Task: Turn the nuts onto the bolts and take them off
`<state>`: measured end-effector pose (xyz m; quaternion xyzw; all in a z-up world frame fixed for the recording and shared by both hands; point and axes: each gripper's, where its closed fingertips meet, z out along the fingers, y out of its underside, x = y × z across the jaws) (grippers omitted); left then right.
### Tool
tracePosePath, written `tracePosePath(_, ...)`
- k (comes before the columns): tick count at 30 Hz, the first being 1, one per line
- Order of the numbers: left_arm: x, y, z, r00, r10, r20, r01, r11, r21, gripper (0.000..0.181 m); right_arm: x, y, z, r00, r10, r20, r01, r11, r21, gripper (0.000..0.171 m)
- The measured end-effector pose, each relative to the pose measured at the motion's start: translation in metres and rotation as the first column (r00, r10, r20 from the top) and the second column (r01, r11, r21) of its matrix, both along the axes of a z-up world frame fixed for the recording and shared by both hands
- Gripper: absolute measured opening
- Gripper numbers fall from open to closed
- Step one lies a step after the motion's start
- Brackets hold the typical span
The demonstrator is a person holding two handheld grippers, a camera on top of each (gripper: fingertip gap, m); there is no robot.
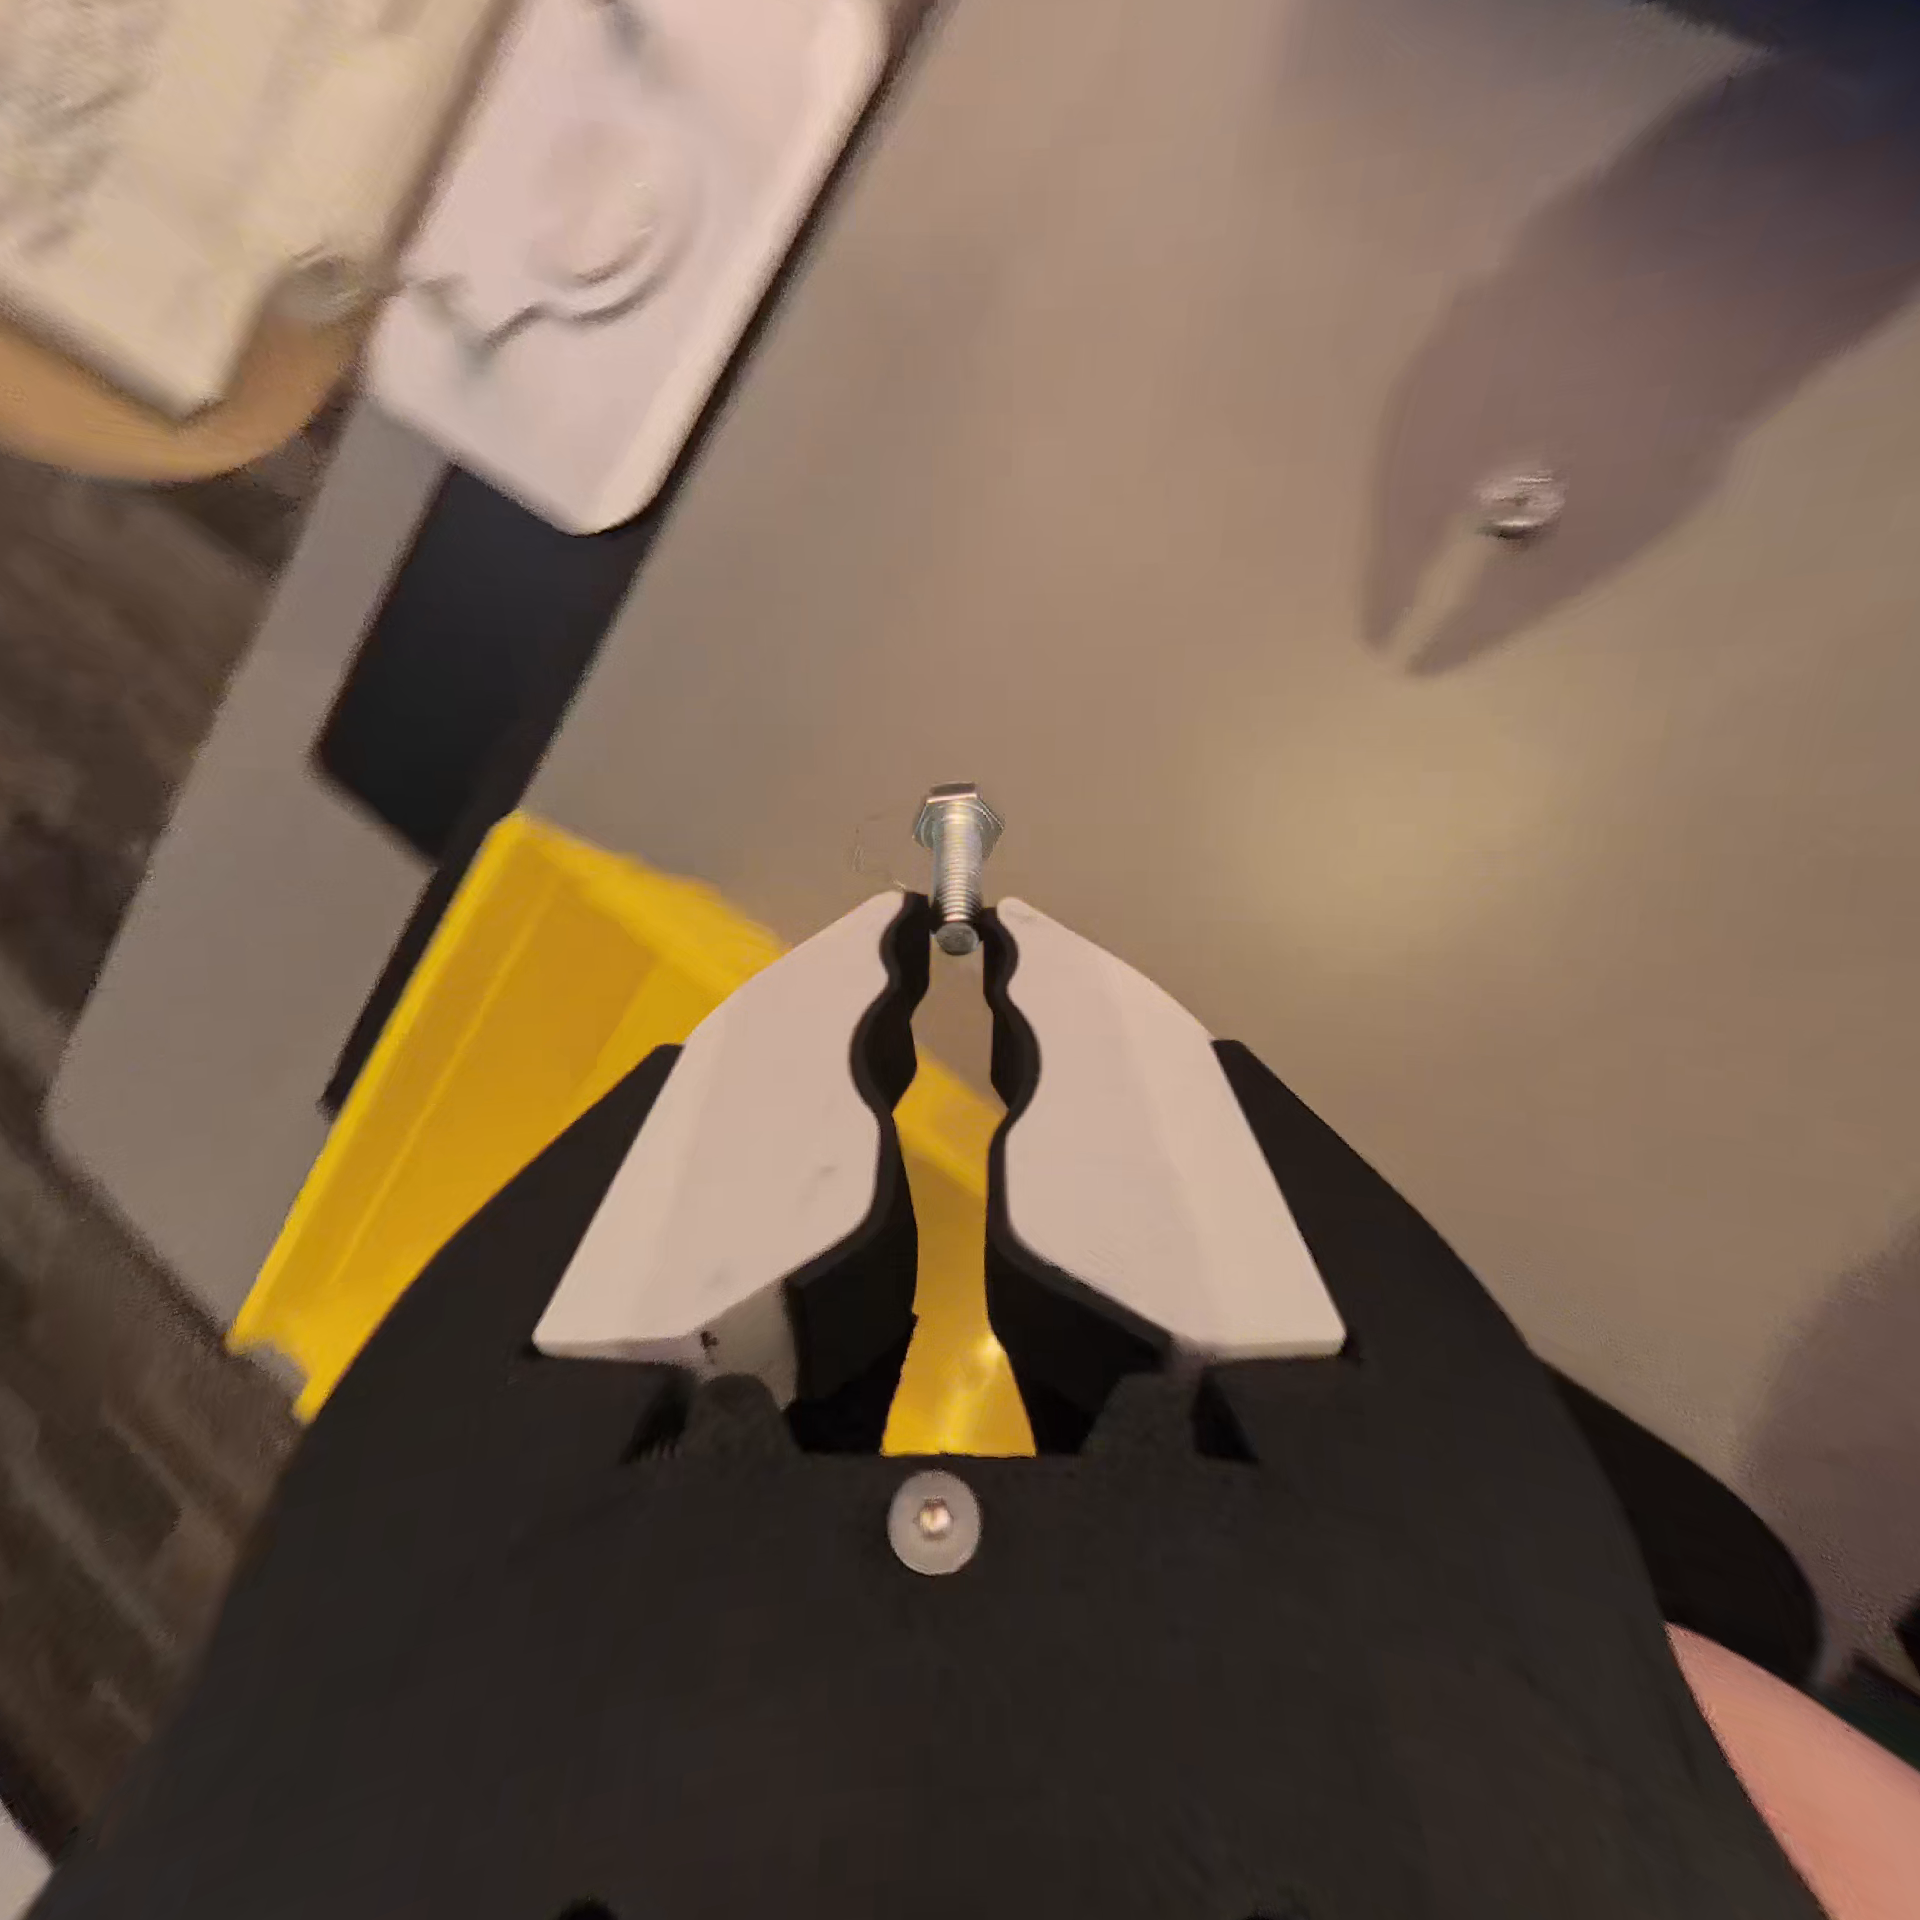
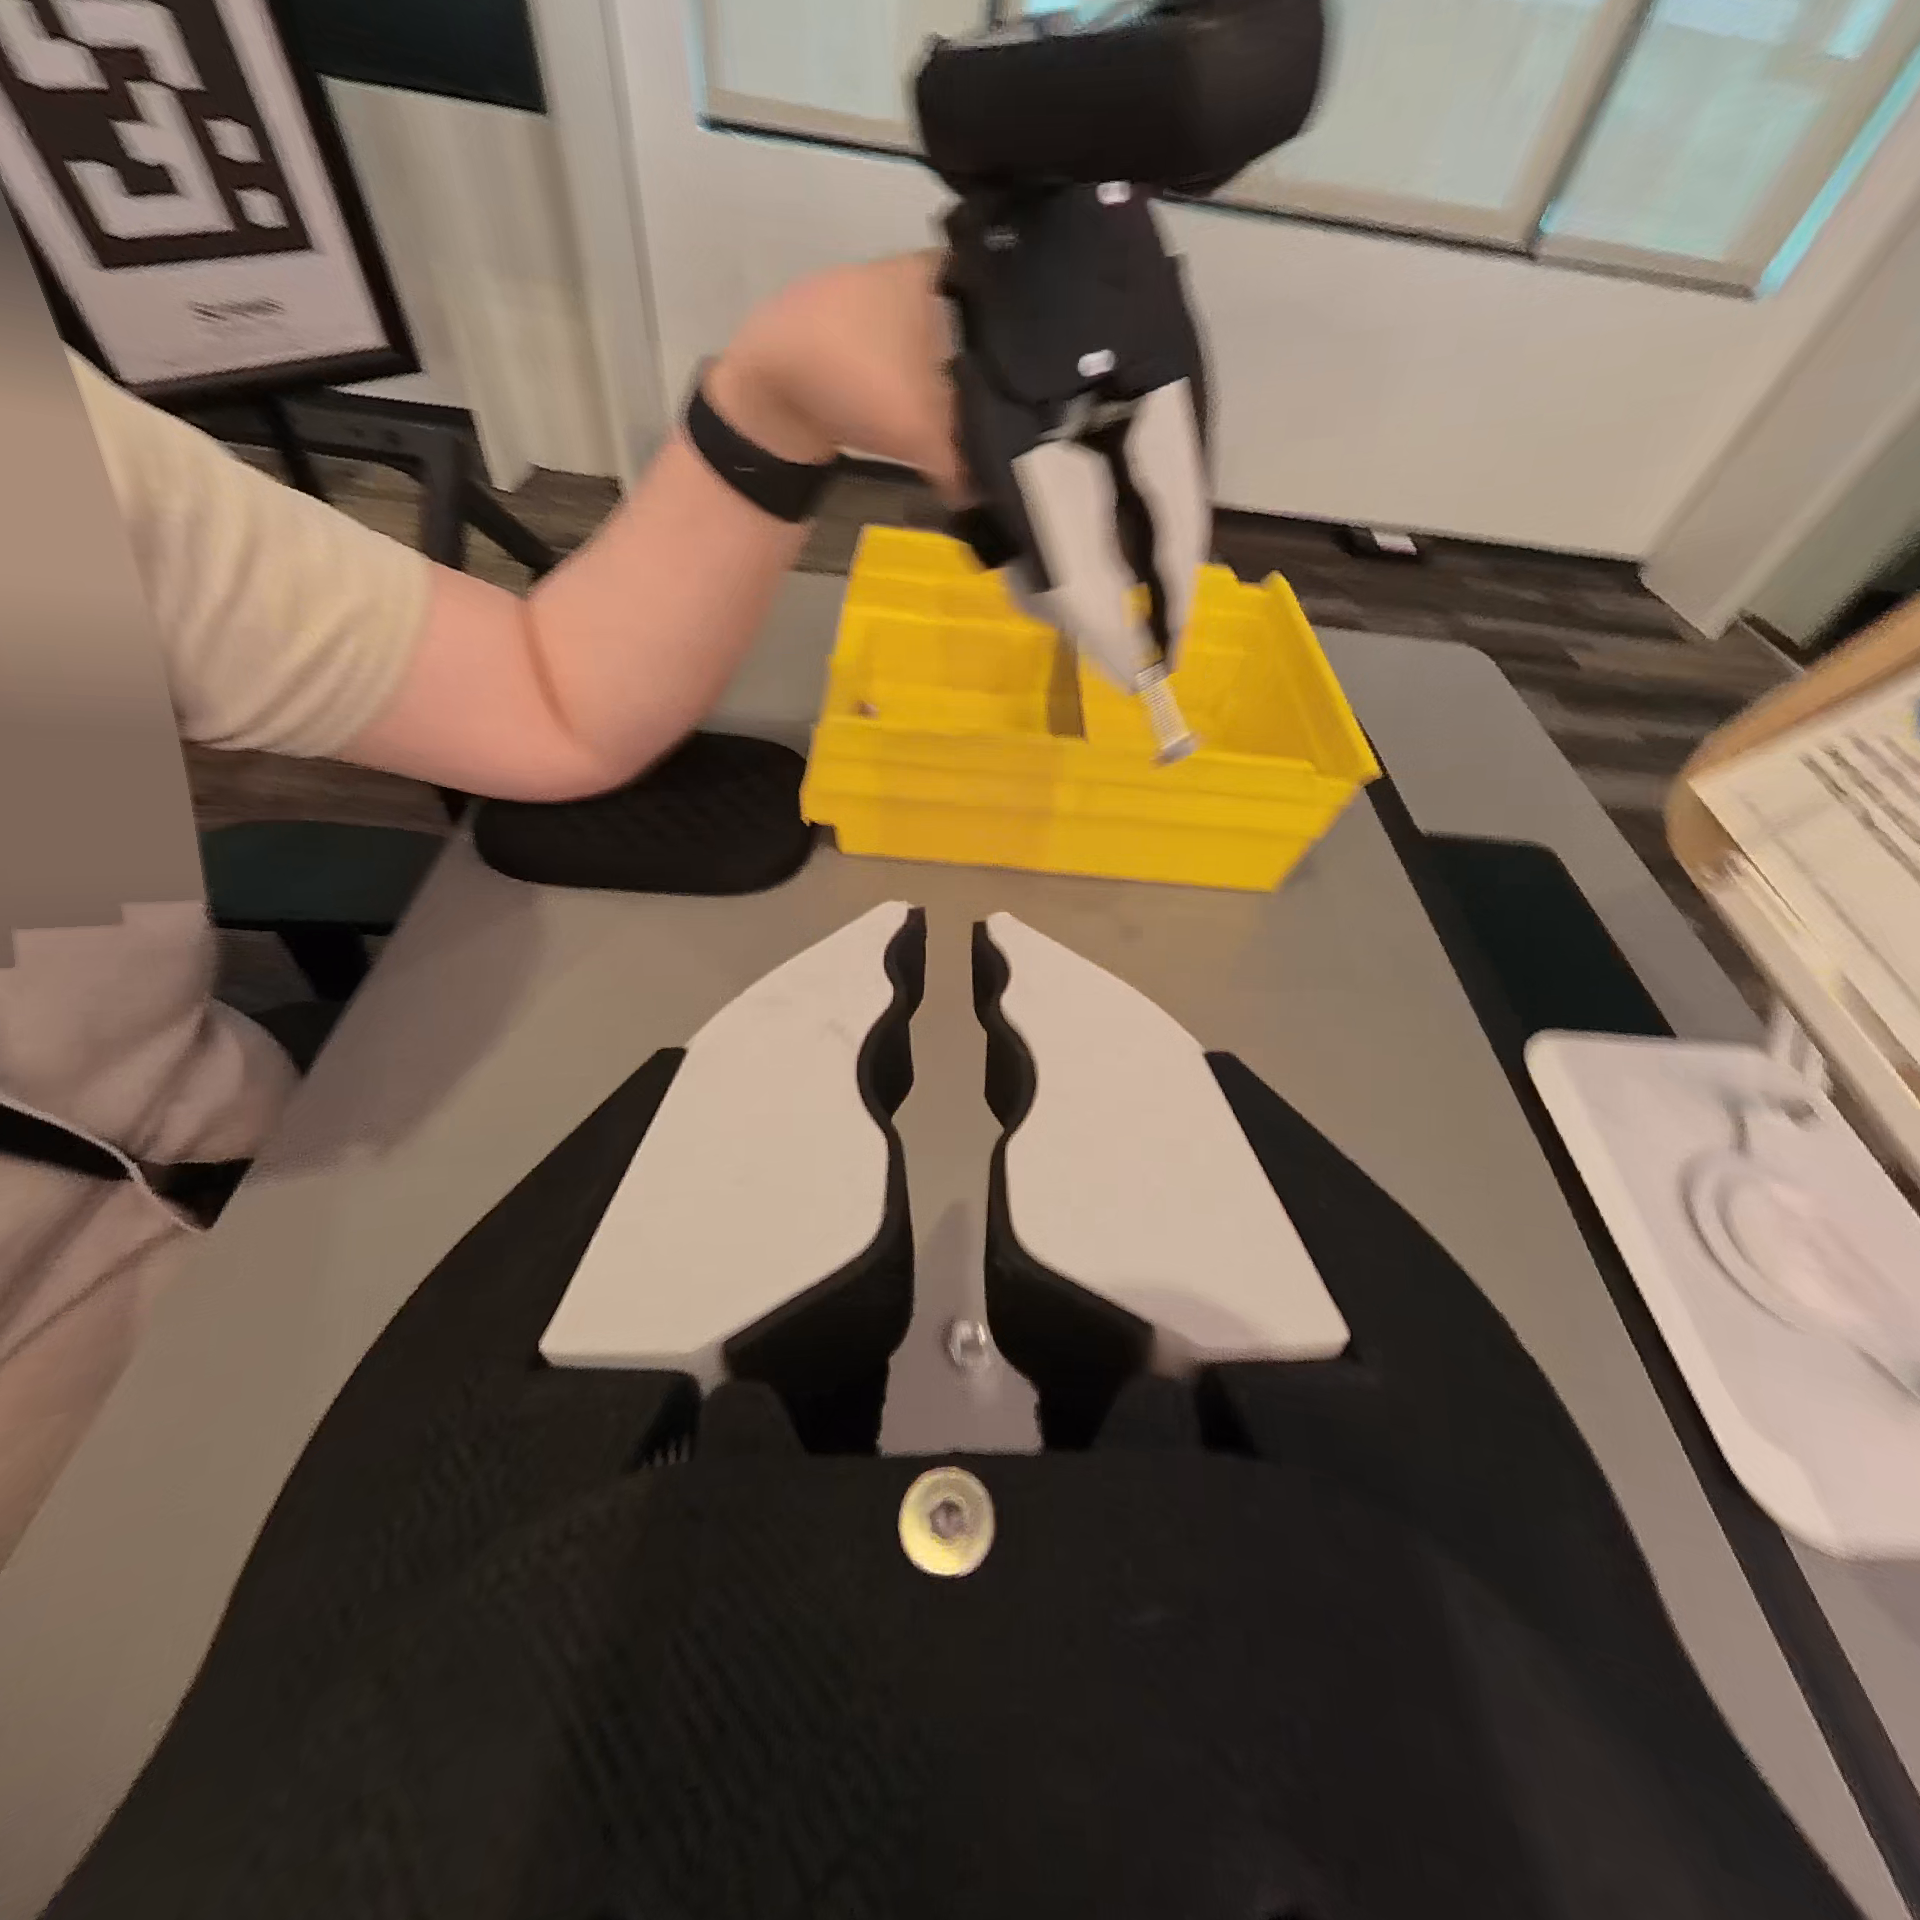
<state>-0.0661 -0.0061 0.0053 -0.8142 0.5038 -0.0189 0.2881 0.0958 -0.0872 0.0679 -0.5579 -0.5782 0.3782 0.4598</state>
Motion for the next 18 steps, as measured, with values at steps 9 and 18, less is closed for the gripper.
tracePosePath(9, 0.084, -0.052, -0.091, 0.926, -0.321, -0.196, 0.259, 0.922, -0.287, 0.009, 0.041, 0.021, -0.083, 0.924, -0.029, 0.382, 0.08, 0.989, -0.12, 0.007)
tracePosePath(18, 0.076, -0.056, -0.128, 0.886, -0.342, -0.312, 0.206, 0.895, -0.395, 0.009, 0.048, 0.017, -0.136, 0.829, 0.088, 0.553, 0.036, 0.977, -0.209, 0.007)
